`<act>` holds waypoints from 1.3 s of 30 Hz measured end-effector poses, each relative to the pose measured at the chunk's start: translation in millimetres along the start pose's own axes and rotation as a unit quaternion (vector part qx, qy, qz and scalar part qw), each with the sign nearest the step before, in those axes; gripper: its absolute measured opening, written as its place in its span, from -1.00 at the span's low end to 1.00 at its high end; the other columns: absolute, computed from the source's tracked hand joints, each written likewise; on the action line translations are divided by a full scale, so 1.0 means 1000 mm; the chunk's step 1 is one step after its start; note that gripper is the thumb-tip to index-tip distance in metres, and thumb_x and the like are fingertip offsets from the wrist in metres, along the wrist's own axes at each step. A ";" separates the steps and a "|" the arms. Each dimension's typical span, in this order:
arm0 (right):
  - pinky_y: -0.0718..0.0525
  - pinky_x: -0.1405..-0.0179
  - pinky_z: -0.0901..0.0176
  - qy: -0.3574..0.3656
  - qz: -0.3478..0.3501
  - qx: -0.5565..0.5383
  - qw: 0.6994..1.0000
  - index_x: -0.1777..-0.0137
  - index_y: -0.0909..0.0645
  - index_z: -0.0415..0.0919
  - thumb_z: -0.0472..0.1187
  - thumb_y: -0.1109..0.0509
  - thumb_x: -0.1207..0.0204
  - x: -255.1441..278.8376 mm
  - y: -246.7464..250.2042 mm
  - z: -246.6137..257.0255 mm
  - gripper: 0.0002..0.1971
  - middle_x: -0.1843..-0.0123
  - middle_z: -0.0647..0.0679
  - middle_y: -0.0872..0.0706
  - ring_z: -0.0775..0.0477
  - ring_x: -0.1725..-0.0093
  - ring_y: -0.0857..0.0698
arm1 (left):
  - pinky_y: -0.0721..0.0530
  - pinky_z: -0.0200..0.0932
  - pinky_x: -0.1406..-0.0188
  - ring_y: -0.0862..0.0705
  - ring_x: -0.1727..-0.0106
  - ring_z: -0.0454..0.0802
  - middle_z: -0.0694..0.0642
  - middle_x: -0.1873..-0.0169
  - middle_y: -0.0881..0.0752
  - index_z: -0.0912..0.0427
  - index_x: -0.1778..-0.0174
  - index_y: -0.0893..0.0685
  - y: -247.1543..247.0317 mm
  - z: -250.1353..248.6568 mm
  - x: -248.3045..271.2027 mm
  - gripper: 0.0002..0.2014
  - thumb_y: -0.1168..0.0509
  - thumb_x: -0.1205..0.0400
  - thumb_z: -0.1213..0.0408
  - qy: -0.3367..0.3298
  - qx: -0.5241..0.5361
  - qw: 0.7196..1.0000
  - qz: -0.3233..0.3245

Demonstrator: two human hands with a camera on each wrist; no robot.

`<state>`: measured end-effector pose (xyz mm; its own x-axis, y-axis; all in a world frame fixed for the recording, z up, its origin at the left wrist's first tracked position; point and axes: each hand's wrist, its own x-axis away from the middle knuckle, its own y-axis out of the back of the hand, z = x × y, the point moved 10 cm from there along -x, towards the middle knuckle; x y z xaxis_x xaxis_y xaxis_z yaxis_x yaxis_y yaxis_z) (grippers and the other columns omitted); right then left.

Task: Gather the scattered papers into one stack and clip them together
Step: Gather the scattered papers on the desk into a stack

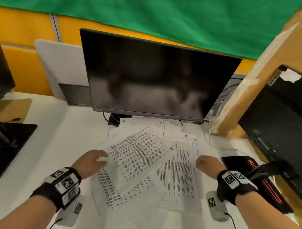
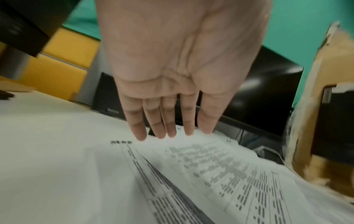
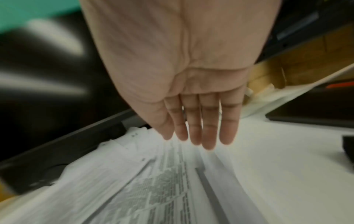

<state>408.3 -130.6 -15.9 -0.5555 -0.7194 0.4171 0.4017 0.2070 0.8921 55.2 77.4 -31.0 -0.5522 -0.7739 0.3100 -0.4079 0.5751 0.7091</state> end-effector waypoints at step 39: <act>-0.45 0.41 0.41 0.017 -0.114 -0.350 0.930 -0.25 -0.60 -0.27 -0.28 -0.27 -0.62 -0.003 -0.021 0.049 -0.75 0.04 -0.18 -0.69 0.05 0.23 -0.57 | -0.45 -0.18 0.34 -0.59 0.13 0.11 0.10 0.29 -0.61 0.21 0.13 -0.61 -0.004 0.070 0.006 -0.95 -0.32 -0.53 0.33 0.189 -0.002 0.977 -0.096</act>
<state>365.3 -100.1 -27.5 -0.6662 -0.7142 0.2144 0.6576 -0.4271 0.6206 3.0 88.8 -76.0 -0.1579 -0.9103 0.3827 -0.4739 0.4098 0.7794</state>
